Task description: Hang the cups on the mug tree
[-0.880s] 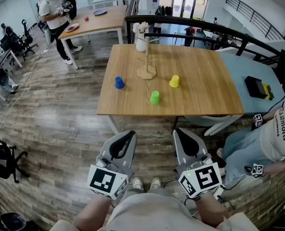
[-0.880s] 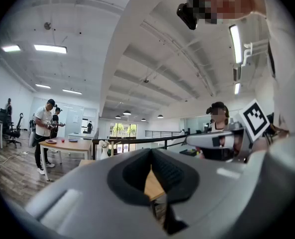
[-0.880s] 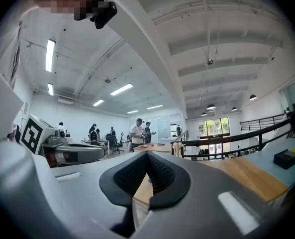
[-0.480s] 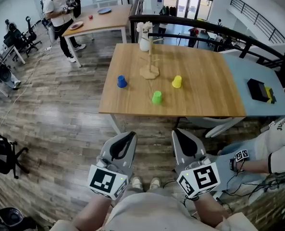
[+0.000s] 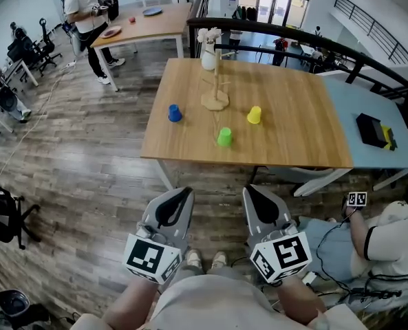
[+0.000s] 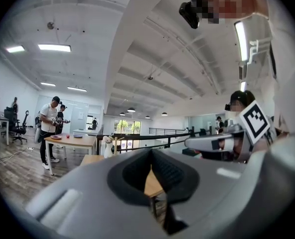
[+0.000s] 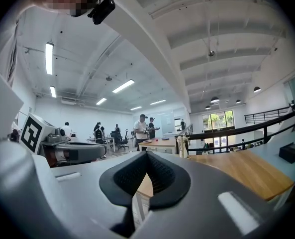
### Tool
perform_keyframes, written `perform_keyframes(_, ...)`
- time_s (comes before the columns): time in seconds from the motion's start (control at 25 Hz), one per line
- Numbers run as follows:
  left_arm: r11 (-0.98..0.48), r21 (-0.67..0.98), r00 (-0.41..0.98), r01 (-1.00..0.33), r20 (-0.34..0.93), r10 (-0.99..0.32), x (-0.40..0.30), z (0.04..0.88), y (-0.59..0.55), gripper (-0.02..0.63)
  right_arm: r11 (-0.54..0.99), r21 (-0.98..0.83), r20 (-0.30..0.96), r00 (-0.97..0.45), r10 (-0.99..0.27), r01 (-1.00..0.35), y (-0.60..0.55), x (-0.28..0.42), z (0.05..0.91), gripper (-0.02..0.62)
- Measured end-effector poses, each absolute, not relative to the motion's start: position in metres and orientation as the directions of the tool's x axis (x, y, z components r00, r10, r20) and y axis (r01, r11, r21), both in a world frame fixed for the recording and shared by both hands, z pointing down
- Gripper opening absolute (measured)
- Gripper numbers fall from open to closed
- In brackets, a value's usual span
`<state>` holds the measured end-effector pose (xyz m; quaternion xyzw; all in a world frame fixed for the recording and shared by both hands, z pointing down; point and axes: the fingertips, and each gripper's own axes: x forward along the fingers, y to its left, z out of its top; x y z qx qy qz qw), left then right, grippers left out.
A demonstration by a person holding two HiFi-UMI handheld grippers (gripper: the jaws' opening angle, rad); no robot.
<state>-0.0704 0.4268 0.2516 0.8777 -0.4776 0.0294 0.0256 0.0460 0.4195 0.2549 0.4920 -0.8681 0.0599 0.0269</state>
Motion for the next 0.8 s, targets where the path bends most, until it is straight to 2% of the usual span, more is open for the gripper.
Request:
perform_keyframes(0.52, -0.451, 0.003, 0.450, -0.892, 0.074, -0.890, -0.054, 0.260, 0.421, 0.000, 0.605, -0.079, 0.106, -0.610, -0.785, -0.792, 0.397, 0.066, 0.271, 0.001)
perform_keyframes(0.8, -0.392, -0.002, 0.391, -0.920, 0.078, -0.917, -0.065, 0.271, 0.409, 0.000, 0.661, -0.085, 0.105, -0.667, -0.738, -0.745, 0.385, 0.052, 0.282, 0.011)
